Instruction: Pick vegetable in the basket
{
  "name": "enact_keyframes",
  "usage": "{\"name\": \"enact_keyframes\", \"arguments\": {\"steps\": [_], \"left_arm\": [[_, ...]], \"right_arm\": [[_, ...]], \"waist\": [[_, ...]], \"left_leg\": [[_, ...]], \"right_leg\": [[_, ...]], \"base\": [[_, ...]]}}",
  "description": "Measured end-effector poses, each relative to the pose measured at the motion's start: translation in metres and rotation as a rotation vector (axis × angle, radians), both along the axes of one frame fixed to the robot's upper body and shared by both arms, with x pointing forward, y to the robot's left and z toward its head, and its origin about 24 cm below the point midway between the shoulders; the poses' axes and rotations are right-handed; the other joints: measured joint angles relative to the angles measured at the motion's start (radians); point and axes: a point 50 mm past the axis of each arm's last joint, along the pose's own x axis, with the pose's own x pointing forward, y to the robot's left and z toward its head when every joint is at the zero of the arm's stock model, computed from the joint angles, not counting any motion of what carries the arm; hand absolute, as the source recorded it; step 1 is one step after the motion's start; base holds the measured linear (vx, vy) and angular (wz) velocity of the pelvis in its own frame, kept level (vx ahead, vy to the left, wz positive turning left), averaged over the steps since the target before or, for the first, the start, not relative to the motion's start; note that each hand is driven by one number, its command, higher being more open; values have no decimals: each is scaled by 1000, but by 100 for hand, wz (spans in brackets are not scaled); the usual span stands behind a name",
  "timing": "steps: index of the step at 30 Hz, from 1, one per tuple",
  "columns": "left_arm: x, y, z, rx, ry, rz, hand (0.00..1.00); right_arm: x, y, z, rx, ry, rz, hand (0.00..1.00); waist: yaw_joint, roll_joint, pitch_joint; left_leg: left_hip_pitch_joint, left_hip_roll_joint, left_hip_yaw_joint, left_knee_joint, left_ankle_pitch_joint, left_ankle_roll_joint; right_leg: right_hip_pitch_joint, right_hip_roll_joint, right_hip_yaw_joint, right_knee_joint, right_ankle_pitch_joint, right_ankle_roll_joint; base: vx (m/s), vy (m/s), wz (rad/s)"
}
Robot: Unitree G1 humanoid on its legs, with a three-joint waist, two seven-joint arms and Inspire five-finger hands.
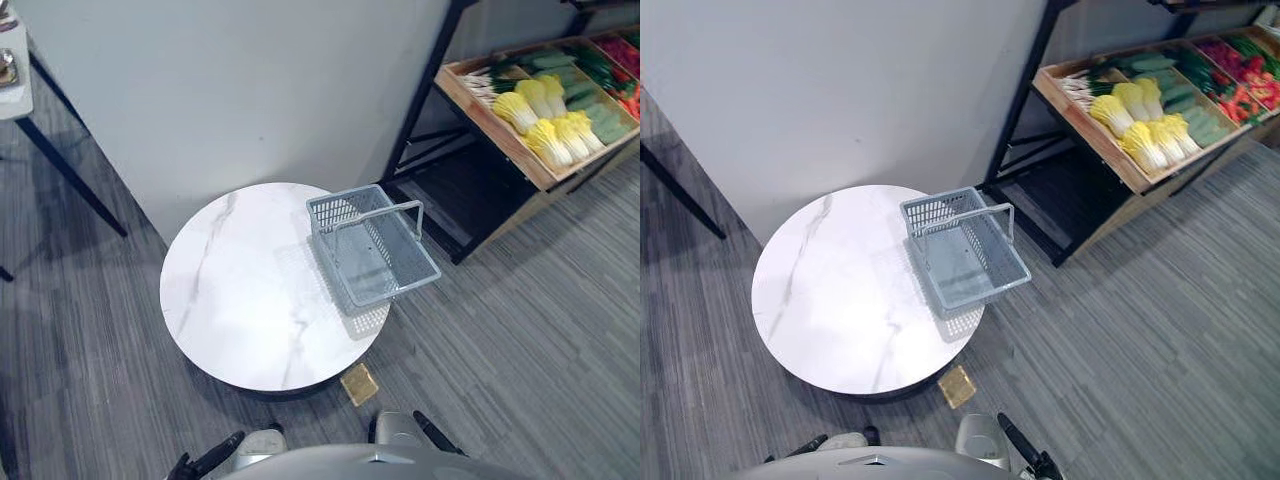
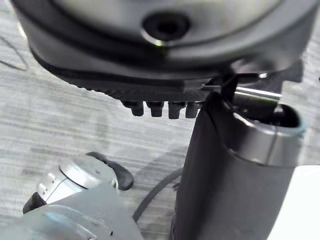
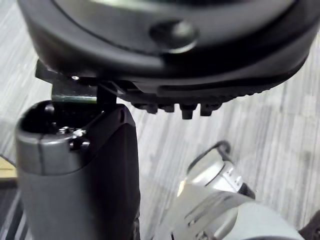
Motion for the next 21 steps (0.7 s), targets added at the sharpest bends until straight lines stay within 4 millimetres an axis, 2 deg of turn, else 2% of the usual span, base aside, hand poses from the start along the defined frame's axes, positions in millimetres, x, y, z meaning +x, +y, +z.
{"name": "enact_keyframes", "arguments": {"steps": [1,2,3,4,5,7,10,12,14,17,19,20,21], "left_arm": [[-1,2,1,6,-1,8,100],[-7,9,3,29,3,33,100],[-5,-4,-1,-3,2,50,100],[-4,-7,-1,-13,-8,58,100],[2,-16,-3,-37,-22,54,100],[5,-21,-3,-49,-30,46,100],[6,-20,-3,-45,-32,50,100],[5,-17,-2,-39,-32,52,100],[5,-15,-2,-31,-32,39,100],[6,-5,1,-6,-38,26,100],[5,3,2,16,-31,8,100],[4,5,3,21,-28,0,100],[2,8,3,30,-22,-5,100]], "right_arm": [[-4,3,-1,7,10,-4,100],[-14,13,-2,34,34,-13,100],[-17,4,-2,23,37,-32,100],[-18,0,-1,10,38,-38,100],[-15,-10,1,-16,31,-43,100],[-12,-19,3,-39,24,-73,100],[-14,-24,3,-39,28,-135,100],[-12,-33,4,-54,16,-208,100],[-11,-48,8,-77,-1,-312,100],[-10,-85,20,-157,-50,-531,100],[3,-123,37,-253,-110,-644,100],[7,-132,43,-283,-131,-658,100],[21,-151,58,-353,-180,-666,100]], "waist": [[0,-15,-9],[2,-60,-36],[9,-25,-47],[6,-18,-52],[5,27,-58],[-6,51,-64],[-4,45,-63],[-1,38,-62],[-2,31,-64],[-4,18,-64],[-11,15,-62],[-14,16,-62],[-29,18,-60]], "left_leg": [[2,-7,-6,9,-7,-10],[6,-31,-18,16,-27,-37],[1,17,-15,37,-51,-59],[-4,33,-5,34,-49,-69],[3,73,-3,4,-28,-98],[20,100,3,-51,7,-113],[40,120,9,-100,37,-116],[40,115,3,-104,37,-116],[40,102,1,-111,38,-115],[38,77,0,-118,41,-110],[38,64,1,-126,42,-104],[39,62,2,-130,43,-102],[38,60,3,-133,44,-101]], "right_leg": [[2,-9,-3,-14,41,-4],[11,-40,-18,-11,67,-3],[24,-9,-53,-8,47,-7],[30,3,-71,-25,39,-20],[39,38,-98,-37,31,-32],[51,62,-127,-50,24,-44],[86,82,-168,-79,18,-56],[94,77,-174,-87,17,-58],[100,71,-177,-99,20,-59],[107,49,-175,-122,33,-48],[111,40,-171,-140,43,-44],[111,39,-170,-146,46,-44],[108,37,-168,-148,47,-44]], "base": [[186,-299,57],[329,-529,43],[285,-435,44],[294,-439,35],[153,-203,33],[187,-207,38],[133,-112,32],[65,-9,21],[13,42,10],[-2,58,3],[-4,53,-2],[5,36,-5],[9,26,-11]]}}
